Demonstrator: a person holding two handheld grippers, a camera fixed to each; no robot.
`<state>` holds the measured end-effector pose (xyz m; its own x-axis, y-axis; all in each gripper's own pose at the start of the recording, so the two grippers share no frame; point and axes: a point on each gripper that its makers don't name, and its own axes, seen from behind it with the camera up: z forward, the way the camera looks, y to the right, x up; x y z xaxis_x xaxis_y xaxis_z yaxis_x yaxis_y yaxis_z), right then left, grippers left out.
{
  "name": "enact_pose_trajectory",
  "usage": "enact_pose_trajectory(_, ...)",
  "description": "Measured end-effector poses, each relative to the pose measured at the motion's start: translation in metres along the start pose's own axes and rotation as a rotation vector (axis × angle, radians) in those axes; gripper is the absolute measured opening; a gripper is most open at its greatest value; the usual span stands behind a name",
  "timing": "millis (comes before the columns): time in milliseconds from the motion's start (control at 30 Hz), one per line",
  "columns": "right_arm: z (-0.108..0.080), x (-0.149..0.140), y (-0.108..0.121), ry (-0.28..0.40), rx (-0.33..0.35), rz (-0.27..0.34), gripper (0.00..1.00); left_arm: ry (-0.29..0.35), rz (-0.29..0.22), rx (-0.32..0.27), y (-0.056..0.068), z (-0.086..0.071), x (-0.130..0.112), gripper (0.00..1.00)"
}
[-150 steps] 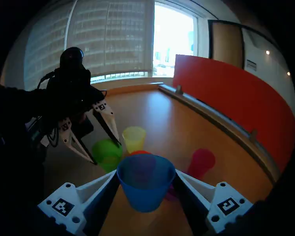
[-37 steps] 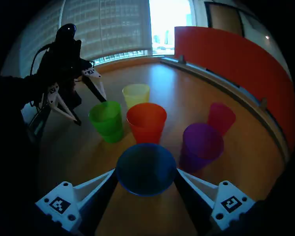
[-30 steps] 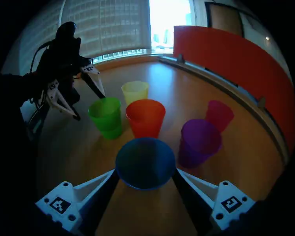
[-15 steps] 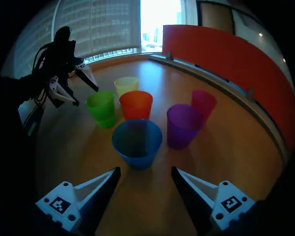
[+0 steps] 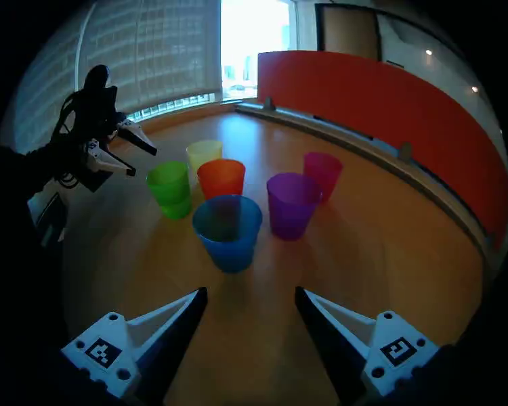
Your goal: Pour water
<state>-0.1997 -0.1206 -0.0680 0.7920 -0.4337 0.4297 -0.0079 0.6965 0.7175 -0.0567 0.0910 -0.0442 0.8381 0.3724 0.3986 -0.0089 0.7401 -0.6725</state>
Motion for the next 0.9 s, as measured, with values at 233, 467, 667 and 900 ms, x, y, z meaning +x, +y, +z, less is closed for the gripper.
enact_pose_trajectory(233,-0.015,0.003,0.008,0.048,-0.085,0.074,1.00,0.051,-0.016,0.128,-0.017,-0.011,0.006,1.00)
enact_pose_trajectory(467,-0.032,0.020,0.023,0.130,-0.193,0.150,1.00,0.125,-0.028,0.228,-0.029,-0.026,0.014,0.99)
enact_pose_trajectory(667,-0.048,0.035,0.038,0.211,-0.307,0.180,1.00,0.204,-0.082,0.313,-0.043,-0.044,0.020,0.99)
enact_pose_trajectory(900,-0.068,0.051,0.045,0.298,-0.427,0.193,1.00,0.283,-0.152,0.389,-0.053,-0.063,0.024,0.99)
